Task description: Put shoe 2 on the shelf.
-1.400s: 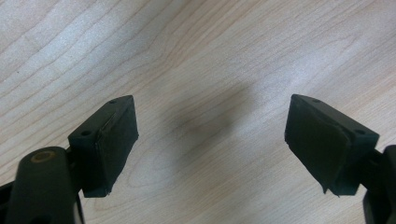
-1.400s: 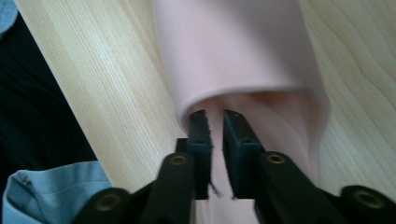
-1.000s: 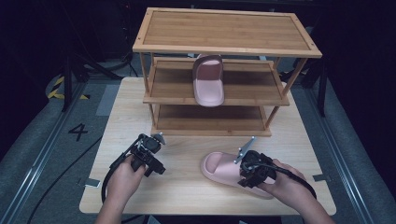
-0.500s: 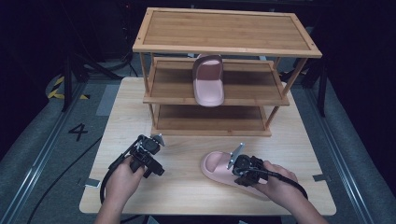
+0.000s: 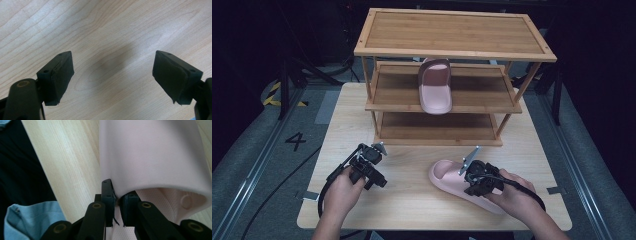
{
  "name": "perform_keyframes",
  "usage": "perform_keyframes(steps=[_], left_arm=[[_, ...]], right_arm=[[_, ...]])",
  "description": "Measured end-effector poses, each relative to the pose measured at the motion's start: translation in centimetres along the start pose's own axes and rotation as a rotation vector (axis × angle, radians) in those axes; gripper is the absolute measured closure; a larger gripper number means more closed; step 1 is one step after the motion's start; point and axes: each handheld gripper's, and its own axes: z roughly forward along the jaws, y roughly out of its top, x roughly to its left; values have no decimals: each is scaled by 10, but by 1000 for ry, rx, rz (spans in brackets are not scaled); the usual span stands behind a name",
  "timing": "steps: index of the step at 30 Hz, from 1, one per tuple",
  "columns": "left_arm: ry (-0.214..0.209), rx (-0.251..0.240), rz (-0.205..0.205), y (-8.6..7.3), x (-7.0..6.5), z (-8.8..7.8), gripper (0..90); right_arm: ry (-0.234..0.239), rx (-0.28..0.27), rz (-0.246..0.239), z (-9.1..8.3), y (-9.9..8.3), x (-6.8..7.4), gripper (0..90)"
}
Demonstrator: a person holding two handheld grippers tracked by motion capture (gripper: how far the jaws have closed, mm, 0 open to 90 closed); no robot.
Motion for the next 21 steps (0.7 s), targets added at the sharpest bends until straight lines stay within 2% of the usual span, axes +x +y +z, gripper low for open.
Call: perform_keyframes(steps=[6,21], left_arm=[[5,-10,-23,-2,4,-3,177],[-3,-12,-26,-1,5,-5,177]], right_arm=[[22,-23,3,-23,4,1,823],[-50,-69,-15,-85,14,-4,822]])
